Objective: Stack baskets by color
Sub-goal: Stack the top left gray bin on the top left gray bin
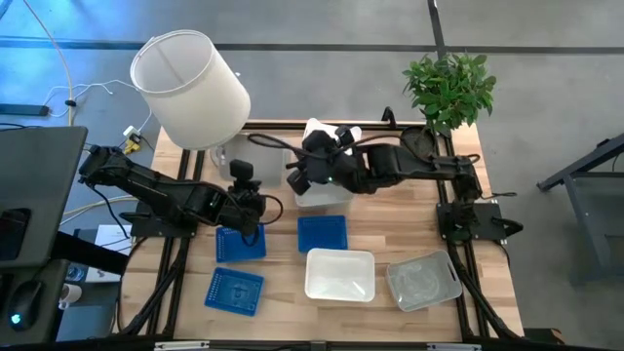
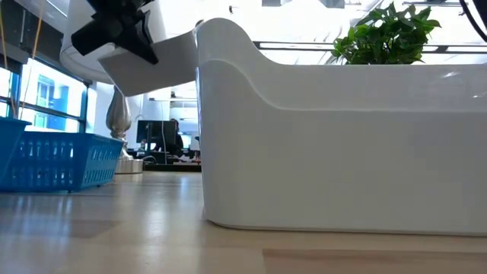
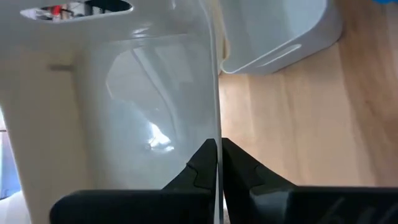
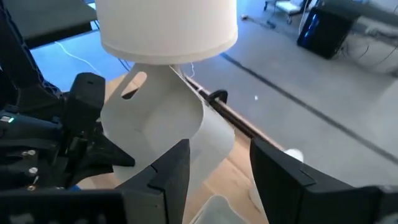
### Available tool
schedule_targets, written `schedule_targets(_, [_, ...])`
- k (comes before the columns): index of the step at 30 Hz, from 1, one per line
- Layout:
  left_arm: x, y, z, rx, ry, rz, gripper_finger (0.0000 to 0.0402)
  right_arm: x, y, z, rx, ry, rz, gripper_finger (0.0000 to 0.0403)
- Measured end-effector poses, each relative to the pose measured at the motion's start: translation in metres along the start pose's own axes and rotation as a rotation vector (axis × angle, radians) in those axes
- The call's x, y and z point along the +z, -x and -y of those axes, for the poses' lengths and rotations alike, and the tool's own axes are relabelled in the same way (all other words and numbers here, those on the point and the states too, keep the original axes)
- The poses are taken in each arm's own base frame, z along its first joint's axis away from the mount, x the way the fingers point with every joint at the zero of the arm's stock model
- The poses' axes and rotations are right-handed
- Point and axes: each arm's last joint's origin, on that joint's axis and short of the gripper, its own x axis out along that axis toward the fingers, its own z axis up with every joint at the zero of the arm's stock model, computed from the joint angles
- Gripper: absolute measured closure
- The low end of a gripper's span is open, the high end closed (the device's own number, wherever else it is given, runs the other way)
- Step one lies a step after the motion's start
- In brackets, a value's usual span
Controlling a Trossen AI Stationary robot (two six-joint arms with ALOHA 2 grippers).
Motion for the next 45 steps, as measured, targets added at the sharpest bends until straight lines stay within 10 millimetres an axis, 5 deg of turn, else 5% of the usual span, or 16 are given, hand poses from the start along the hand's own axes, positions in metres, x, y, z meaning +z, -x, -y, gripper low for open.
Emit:
schedule_targets(21, [0.019, -0.030, 0.038, -0.085, 0.080, -0.108, 0.0401, -0.035, -0.042, -0.008, 0.003, -0.068, -0.266, 0.0248])
schedule_targets(45, [0.026, -0.019, 0.048, -0.022, 0.053, -0.037, 0.0401, -0.053, -0.090, -0.016, -0.025, -0.130, -0.316, 0.0248])
